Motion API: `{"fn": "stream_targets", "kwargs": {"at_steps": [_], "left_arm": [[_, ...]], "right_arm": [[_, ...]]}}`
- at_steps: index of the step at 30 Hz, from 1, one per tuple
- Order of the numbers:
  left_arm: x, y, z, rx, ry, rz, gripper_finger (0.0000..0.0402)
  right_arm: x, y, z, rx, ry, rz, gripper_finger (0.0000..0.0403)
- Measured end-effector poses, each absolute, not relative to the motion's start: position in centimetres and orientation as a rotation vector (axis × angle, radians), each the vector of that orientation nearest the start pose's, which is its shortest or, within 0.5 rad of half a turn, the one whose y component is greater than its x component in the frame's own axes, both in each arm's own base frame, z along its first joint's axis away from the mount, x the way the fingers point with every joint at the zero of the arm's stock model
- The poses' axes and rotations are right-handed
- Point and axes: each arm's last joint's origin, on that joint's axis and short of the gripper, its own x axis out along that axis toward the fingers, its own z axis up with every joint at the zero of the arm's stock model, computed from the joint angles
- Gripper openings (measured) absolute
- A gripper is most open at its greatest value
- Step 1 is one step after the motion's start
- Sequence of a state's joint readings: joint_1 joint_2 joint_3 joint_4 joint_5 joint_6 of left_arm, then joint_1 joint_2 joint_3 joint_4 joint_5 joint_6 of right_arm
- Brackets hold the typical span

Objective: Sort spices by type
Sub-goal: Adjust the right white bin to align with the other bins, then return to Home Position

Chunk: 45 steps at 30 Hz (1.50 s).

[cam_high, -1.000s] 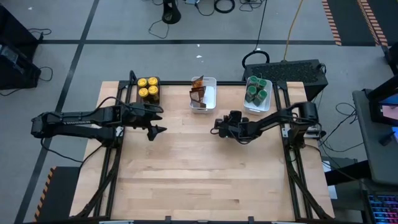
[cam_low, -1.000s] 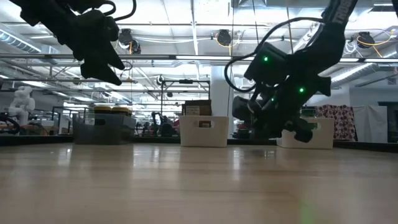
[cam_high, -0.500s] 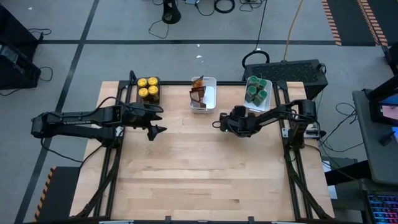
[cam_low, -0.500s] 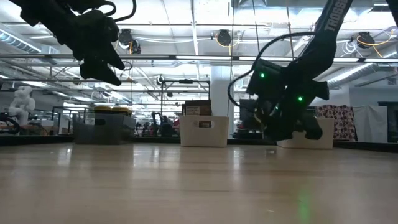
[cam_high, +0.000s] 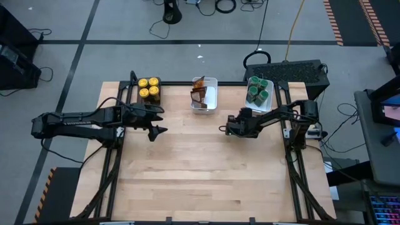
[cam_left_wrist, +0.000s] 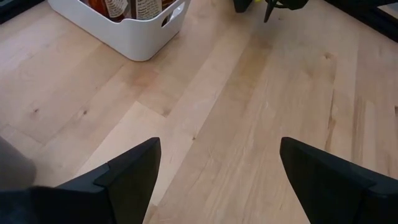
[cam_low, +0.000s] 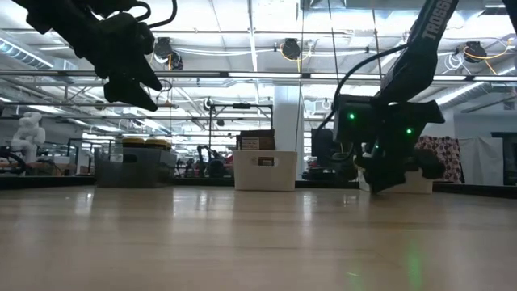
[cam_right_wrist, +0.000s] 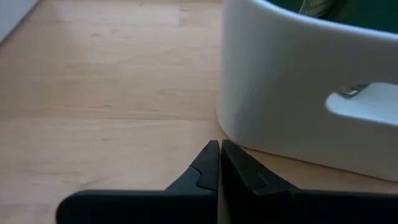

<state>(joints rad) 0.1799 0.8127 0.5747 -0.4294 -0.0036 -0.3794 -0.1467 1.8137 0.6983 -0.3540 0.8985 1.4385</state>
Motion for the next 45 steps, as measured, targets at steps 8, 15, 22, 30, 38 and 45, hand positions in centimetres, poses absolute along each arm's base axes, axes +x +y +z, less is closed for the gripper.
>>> {"fn": "stream_targets", "kwargs": {"at_steps": [8,15,22,30,38,45], "left_arm": [[16.4,3.0,23.6,-0.423,0.625,0.301,0.0334],[16.4,3.0,23.6,-0.423,0.626,0.302,0.0334],[16.4,3.0,23.6,-0.428,0.626,0.304,0.0334],[16.4,3.0,23.6,-0.426,0.625,0.303,0.0334],[16.4,3.0,23.5,-0.427,0.628,0.300,0.0334],[16.4,3.0,23.6,-0.425,0.625,0.296,0.0334]], "right_arm": [[24.0,-5.8,8.1,0.519,0.556,-1.611,0.0000],[22.9,-5.6,8.1,0.500,0.608,-1.679,0.0000],[22.3,-5.4,8.2,0.495,0.661,-1.700,0.0000],[21.5,-5.3,8.9,0.513,0.675,-1.751,0.0000],[21.2,-5.2,8.9,0.519,0.687,-1.777,0.0000],[20.6,-5.0,9.0,0.593,0.673,-1.860,0.0000]]}}
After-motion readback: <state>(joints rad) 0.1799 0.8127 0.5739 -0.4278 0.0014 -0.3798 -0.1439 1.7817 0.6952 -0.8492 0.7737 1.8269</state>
